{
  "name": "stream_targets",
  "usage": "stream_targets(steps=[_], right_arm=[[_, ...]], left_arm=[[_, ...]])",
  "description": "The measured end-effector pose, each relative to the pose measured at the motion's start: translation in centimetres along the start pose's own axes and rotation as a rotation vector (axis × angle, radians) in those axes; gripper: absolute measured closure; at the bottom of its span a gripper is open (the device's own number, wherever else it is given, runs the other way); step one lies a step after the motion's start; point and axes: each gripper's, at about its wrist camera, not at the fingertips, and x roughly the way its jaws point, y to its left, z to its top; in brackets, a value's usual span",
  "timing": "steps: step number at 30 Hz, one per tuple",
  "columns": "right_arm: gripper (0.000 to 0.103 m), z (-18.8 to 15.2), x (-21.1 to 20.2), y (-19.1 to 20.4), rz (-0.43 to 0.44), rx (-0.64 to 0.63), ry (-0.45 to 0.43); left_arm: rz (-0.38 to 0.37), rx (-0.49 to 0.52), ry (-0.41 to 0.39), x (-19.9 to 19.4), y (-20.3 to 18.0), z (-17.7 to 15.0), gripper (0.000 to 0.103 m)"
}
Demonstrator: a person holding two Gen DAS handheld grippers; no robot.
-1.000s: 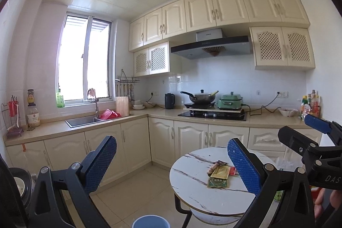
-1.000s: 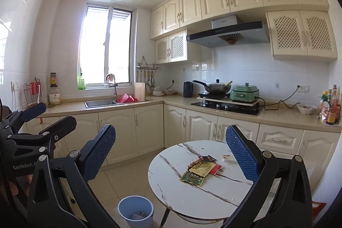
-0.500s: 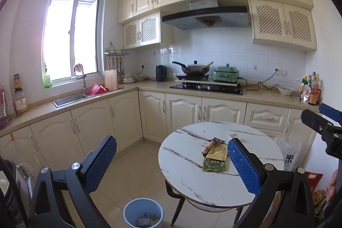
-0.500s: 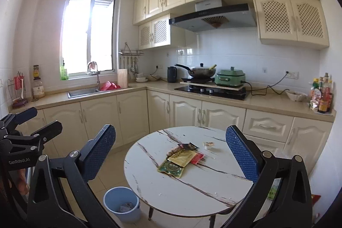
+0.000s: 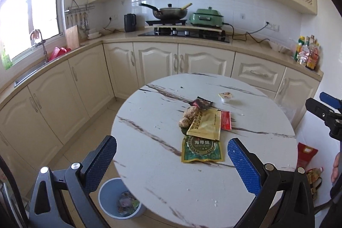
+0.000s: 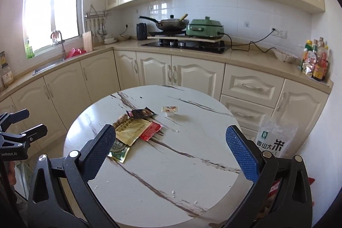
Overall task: Collect trash
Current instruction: 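Grasp the ginger root with the left tool while the right tool grasps a juice-box wrapper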
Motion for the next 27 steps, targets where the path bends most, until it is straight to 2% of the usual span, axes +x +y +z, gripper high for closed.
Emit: stream_targets(steps=[3,8,11,15,21,24,26,27], right_arm=[[0.0,0.9,4.4,-1.2,-0.01,-0.017,0.064],[0.0,2.4,12.5,-2.8,0.011,-0.017,0.163],[0.0,3.0,17.9,-2.7,0.007,-0.039,0.239],[0.0,3.0,24.8,-2.3,0.071,-0.034,0.347],[0.001,2.3,29.9,-1.6,0.122,-0.012,0.387],[0.022,2.0,30.9,-1.6,0.136,-0.01,0.411],[0.044,1.8,31.2,-1.4,0.138,-0.026,0.418],[0.045,1.7,31.3,-1.3,0.135,-0.039,0.419]], left_arm=[[-0.047,0.011,0.06,5.1,0.5,2.7,0.001],[-0.049,0.053,0.148,14.0,1.7,6.7,0.002],[-0.063,0.059,0.199,18.1,2.6,7.5,0.004],[-0.078,0.064,0.237,21.9,3.8,8.2,0.004],[-0.096,0.082,0.252,24.5,4.6,8.4,0.01],[-0.13,0.093,0.248,25.1,4.4,8.3,0.013],[-0.149,0.117,0.242,25.5,4.1,7.9,0.014],[-0.162,0.126,0.239,25.6,4.0,7.7,0.016]])
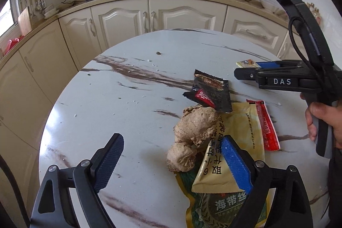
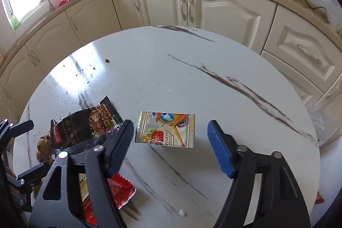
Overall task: Collect trash
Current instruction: 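Grasp the ginger root with the left tool while the right tool grasps a juice-box wrapper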
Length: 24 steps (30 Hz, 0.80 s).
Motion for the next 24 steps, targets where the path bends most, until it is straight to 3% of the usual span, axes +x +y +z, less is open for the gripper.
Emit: stream_targets(steps=[2,5,7,10,14,16,19,24], right_arm=[[0.056,-0.1,-0.2,-0.1,0.004,-0.009,-0.003],[0.056,-0.3,-0.8,-0.4,0.024,-0.005,-0.004],[0.056,-0.7,-1.4,-0.7,0.031,-0.001,-0.011],[0.056,-1.2,-2.2,-0.9,0.049,0.005,-0.013],[0.056,-1.8,-3.2,-1.2,0.064,0.013,-0.018],[0.056,-1.9,-3.6,-1.2,0.069,0.014,-0.02],[0.056,-1.9,-4.0,-1.0,0.075,0.019,-0.025],[0.056,-2.2,-4.3,-0.3,0.085,0.009,-0.025]], left_arm=[[-0.012,0.011,-0.015,0.0,-0.6,-0.5,0.021],[-0.064,0.001,-0.014,0.1,-0.5,-0.8,0.036],[-0.108,-0.025,-0.011,0.4,0.0,-0.8,0.053],[-0.124,-0.041,-0.012,0.5,0.7,-1.0,0.062],[-0.107,-0.071,-0.021,-0.8,2.2,-1.2,0.063],[-0.089,-0.103,-0.009,-1.0,2.5,-1.3,0.052],[-0.069,-0.115,-0.012,-1.2,2.5,-1.1,0.05],[-0.085,-0.153,-0.001,-0.7,3.0,-0.6,0.052]])
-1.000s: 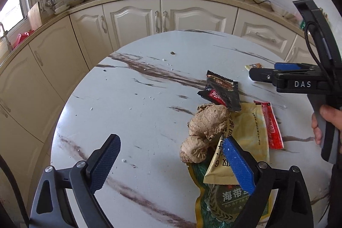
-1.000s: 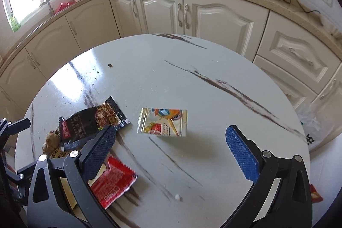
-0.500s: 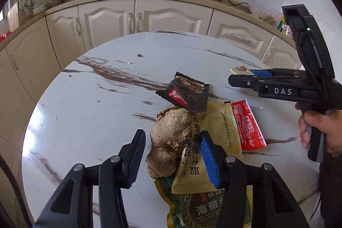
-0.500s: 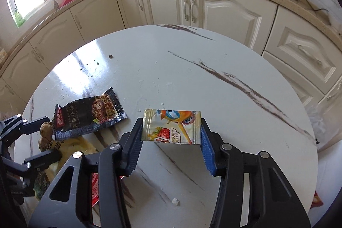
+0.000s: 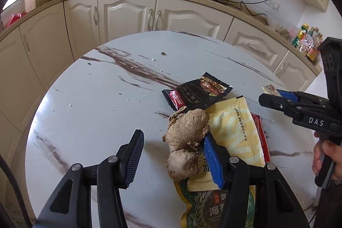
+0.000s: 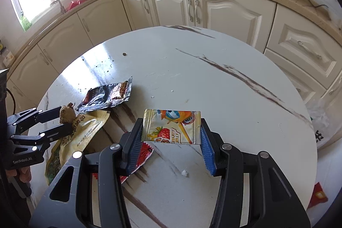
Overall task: Collect trash
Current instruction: 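Grasp the ginger root with the left tool while the right tool grasps a juice-box wrapper, then carry the ginger and wrapper over the wastebasket and open both tools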
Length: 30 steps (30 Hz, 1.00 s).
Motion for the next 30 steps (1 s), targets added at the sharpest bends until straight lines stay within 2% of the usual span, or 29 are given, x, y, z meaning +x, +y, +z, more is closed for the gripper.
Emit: stream_targets(steps=[2,4,9,13,22,27,30], right_arm=[[0.056,-0.2,0.0,0.2,0.003,-0.002,0.002],[0.056,-0.4,0.1,0.4,0.004,-0.001,0.004],[0.056,-1.0,-0.3,0.7,0.01,0.005,0.001],[0.056,-1.3,-1.3,1.3,0.009,0.0,-0.012],[0.056,-1.7,-5.5,4.4,0.013,-0.029,-0.076],[0.056,-2.3,-8.7,8.4,0.038,-0.074,-0.117],[0.056,-2.7,-10.2,12.2,0.07,-0.113,-0.136]], left_arm=[[-0.007,0.001,-0.002,0.4,-0.2,0.4,0.053],[-0.051,-0.016,0.001,1.1,0.2,1.0,0.067],[-0.037,-0.011,-0.026,1.1,0.2,0.8,0.073],[-0.022,-0.015,-0.042,-0.3,0.4,-0.3,0.074],[-0.044,-0.031,-0.121,-7.8,1.8,-3.6,0.074],[-0.042,-0.039,-0.166,-13.0,3.1,-6.6,0.074],[-0.025,-0.046,-0.196,-16.4,4.1,-8.7,0.074]])
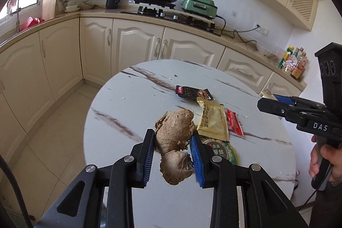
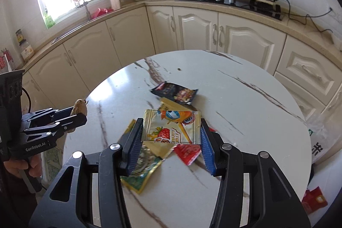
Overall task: Collect trash
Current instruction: 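Carry the ginger and wrapper over the wastebasket and open both tools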
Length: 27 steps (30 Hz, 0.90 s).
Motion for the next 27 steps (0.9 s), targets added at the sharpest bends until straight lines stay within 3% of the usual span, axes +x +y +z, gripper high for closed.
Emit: stream_targets(steps=[9,16,21,27], right_arm=[[0.056,-0.3,0.1,16.2,0.19,-0.13,-0.038],[0.056,-1.6,4.6,28.3,0.363,-0.188,0.0],[0.056,-3.4,11.5,33.9,0.411,-0.2,0.101],[0.056,-6.8,21.4,35.9,0.347,-0.217,0.258]], left_arm=[[0.099,-0.076,-0.053,-11.6,7.1,-5.6,0.074],[0.243,-0.167,-0.041,-18.5,14.2,-11.4,0.074],[0.316,-0.239,0.028,-19.3,18.5,-15.4,0.074],[0.331,-0.304,0.157,-15.0,22.7,-18.2,0.074]])
